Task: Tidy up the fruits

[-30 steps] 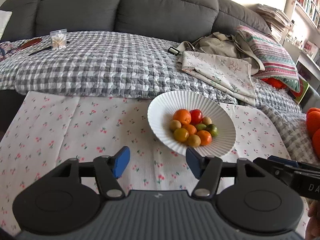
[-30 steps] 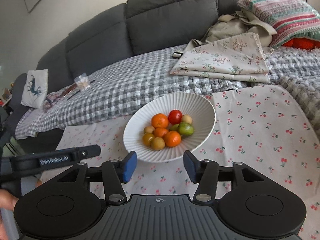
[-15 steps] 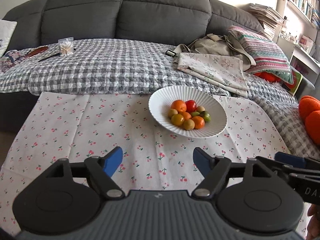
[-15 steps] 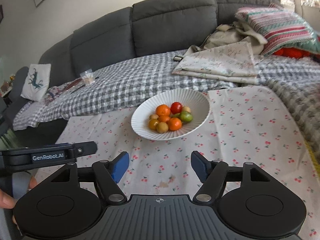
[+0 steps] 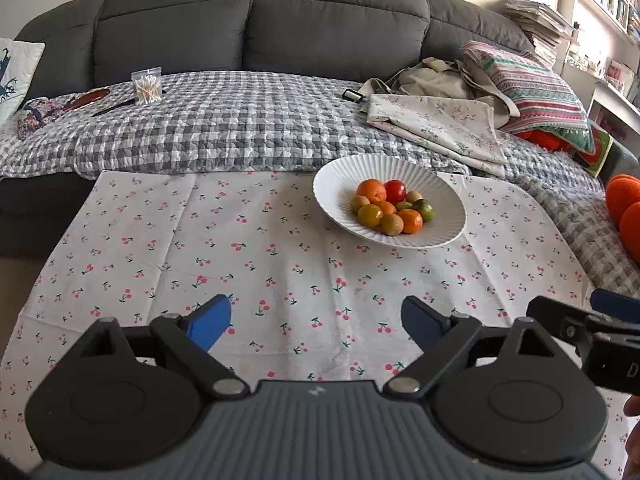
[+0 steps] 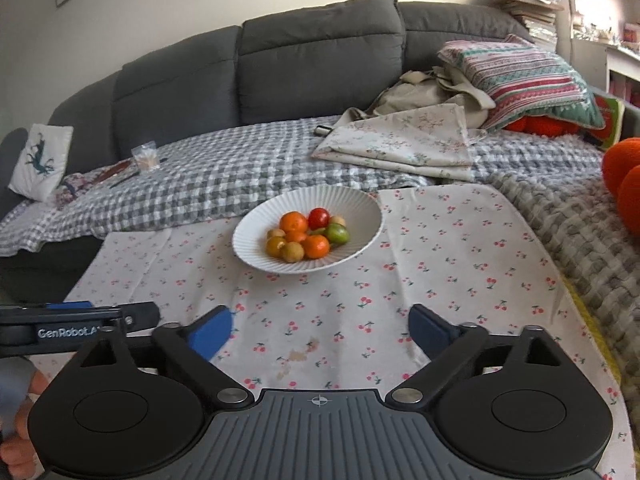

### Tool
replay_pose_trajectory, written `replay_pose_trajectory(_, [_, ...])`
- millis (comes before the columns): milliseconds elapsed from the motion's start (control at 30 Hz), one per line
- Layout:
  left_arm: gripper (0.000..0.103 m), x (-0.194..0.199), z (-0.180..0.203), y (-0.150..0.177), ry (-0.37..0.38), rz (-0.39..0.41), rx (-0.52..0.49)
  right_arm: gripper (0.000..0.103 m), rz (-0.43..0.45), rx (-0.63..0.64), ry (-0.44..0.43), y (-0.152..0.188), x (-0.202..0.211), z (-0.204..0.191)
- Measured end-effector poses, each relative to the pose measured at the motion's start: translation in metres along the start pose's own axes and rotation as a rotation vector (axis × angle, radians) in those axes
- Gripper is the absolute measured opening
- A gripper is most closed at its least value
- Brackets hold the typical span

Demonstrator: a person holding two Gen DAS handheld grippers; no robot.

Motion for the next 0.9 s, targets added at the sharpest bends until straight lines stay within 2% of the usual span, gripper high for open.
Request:
replay_pose_trajectory(200, [0.102,-0.0026,-0.0026,0.0009,-0.029,-0.008,0.013,0.102,-0.025,0.018,0.037,0.0037,-0.0061,-0.0032])
replay_pose_trajectory(333, [0.102,-0.0047,-0.0037,0.001,-0.06,-0.017,0.015,0.103,-0.021,0.006,0.053,0.0036,-0.0067,-0.0015])
replay_pose_trajectory(900, [0.102,-0.0042,-0.0009,0.0005,-0.076,-0.021,0.003,0.103,-0.029,0.021,0.057,0.0037,-0.0084,-0.004])
Point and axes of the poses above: each gripper's, at about its wrist camera, not at the fingertips, and x roughly against the way its jaws point, z to its right, y to its underside, the point moved 1 cm from there along -x, roughly the way its jaws point, and after that the axes turned 2 degrees about y, right-handed, at the moved point
